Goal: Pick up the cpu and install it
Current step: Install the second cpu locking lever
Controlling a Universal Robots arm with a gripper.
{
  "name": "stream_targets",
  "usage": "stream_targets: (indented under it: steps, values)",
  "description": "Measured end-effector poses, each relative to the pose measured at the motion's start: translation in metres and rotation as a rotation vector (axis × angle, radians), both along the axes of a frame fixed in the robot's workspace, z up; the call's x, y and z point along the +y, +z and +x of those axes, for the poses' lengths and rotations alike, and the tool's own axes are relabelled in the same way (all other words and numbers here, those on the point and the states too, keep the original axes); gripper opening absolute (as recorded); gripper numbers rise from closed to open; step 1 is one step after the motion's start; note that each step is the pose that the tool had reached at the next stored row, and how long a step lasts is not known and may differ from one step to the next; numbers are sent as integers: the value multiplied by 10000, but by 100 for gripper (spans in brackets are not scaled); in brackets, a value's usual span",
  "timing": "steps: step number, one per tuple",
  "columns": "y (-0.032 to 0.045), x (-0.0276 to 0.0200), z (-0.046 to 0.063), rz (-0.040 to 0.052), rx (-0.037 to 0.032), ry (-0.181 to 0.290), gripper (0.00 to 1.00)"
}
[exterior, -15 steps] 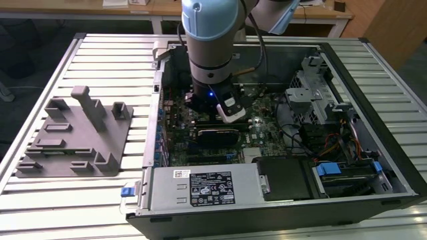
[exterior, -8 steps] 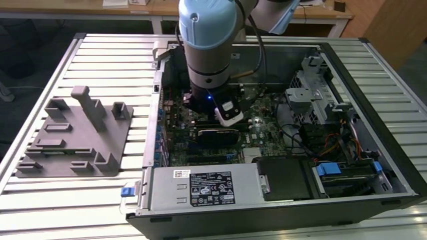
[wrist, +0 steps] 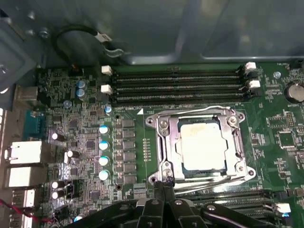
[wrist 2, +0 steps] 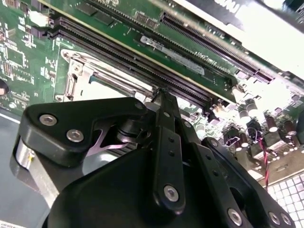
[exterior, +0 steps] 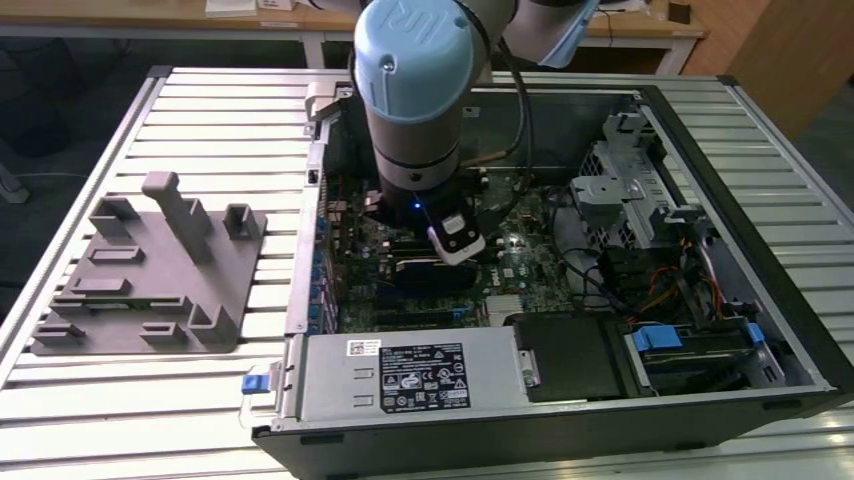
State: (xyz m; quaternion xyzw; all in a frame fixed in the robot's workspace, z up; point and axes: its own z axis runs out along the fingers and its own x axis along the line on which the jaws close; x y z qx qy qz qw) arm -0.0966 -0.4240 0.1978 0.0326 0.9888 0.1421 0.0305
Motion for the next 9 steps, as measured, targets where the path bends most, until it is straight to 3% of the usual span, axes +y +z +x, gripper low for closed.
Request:
stream_targets:
  steps: [2,4,9]
  values:
    - [-8,-11,-3,178,2,0,11]
    - [-18,-17,-4,287,1,0,11]
    - [-41,-17,-11,333,1,0,11]
